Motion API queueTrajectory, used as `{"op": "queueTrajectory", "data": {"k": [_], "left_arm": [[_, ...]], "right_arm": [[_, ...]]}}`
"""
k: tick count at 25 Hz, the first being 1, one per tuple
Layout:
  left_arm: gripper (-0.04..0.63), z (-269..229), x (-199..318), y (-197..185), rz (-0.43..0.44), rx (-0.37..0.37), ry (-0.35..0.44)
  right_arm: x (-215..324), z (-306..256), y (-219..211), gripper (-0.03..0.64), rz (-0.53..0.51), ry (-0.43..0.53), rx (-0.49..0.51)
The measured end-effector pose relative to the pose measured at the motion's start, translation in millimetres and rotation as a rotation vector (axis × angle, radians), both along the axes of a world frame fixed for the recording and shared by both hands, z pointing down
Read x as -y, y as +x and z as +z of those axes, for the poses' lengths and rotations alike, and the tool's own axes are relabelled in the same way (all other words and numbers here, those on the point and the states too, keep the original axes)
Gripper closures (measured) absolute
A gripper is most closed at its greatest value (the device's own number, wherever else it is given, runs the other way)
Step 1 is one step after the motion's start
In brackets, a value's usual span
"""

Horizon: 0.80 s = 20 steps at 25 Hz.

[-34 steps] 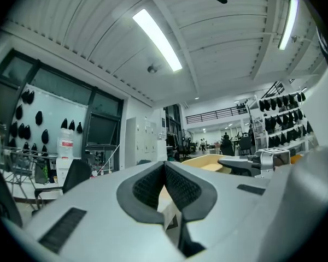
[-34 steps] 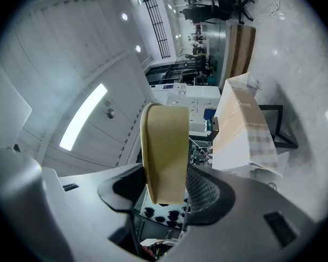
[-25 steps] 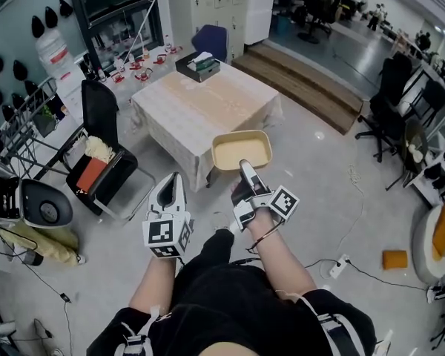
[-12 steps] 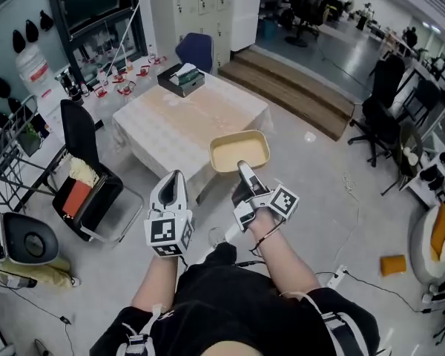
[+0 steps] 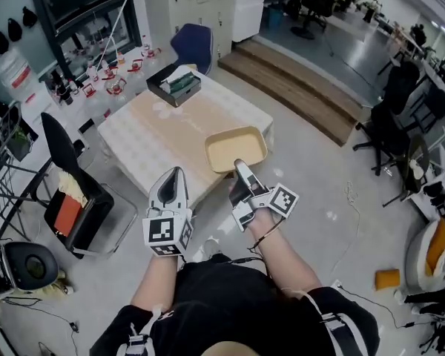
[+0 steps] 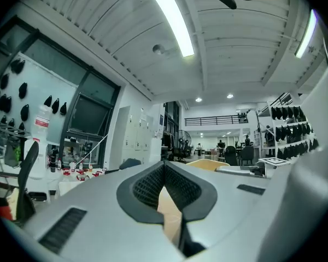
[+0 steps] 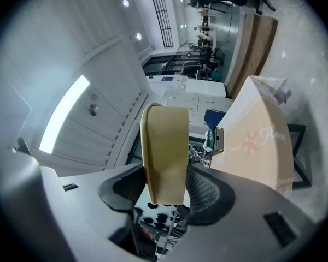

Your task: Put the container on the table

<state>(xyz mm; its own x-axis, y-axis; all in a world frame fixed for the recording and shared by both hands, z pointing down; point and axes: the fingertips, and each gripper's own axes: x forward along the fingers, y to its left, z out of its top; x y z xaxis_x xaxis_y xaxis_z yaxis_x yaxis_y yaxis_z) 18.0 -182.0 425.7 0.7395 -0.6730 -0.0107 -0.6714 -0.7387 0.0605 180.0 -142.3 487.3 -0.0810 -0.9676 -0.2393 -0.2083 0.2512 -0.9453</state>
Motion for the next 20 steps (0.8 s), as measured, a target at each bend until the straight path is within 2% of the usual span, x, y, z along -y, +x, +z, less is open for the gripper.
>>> {"op": "queueTrajectory", "data": {"k": [3,7,14,20], "left_arm": [[0.583,-7,56,35,-0.005,-0.001,0.002],[0.583,-7,107,59,-0.030,0.018,0.009],[0.583,3,157,69,-0.130,0.052,-0.016],[0.583,-6,193,78,-0.245,0.050,-0.019]], "right_arm": [[60,-7,33,0.371,-0.021,-0.001,0.005],[119,-3,60,0.371,-0.057,0.002,0.042],[190,20,80,0.371,-0.164,-0.025,0.095],[254,41,95,0.371,-0.266,-0.089,0.084]]}}
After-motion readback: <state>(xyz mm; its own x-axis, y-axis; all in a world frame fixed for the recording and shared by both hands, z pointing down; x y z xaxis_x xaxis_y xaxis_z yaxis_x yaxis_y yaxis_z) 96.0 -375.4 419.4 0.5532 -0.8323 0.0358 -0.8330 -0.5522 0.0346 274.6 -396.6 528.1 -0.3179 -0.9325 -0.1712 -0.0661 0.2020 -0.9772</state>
